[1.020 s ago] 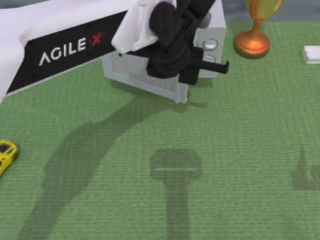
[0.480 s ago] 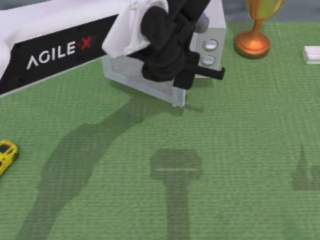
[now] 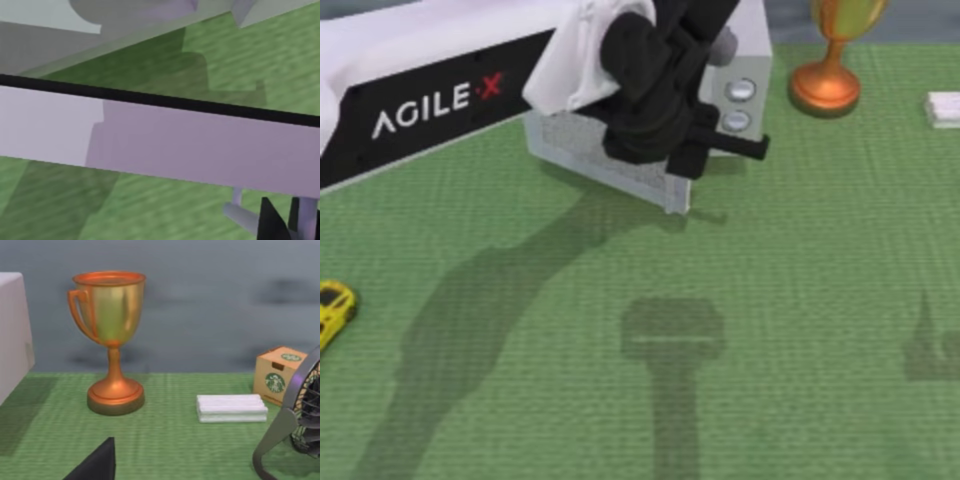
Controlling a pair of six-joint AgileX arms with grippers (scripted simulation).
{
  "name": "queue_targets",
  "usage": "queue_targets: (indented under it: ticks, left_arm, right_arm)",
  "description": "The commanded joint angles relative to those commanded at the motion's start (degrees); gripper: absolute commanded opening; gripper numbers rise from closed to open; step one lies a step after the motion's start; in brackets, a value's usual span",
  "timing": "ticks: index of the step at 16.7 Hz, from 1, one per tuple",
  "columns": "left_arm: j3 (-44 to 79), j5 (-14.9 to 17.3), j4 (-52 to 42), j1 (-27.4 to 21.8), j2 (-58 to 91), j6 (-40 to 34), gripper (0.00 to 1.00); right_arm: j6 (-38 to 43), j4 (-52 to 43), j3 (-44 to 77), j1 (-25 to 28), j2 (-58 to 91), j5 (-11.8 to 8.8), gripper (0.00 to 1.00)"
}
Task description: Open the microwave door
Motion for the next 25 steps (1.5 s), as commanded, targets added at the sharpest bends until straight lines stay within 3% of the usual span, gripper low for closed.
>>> queue_targets:
  ticks: [12,25]
  left_arm:
    - [0.0,0.0,0.0,0.0,0.0,0.0,0.0]
    - [-6.1,3.3,2.6,1.2,-4.4,5.9,0.0]
  right_arm:
    - [0.0,0.0,0.0,0.0,0.0,0.0,1.0]
    - [0.0,0.0,0.0,0.0,0.0,0.0,1.0]
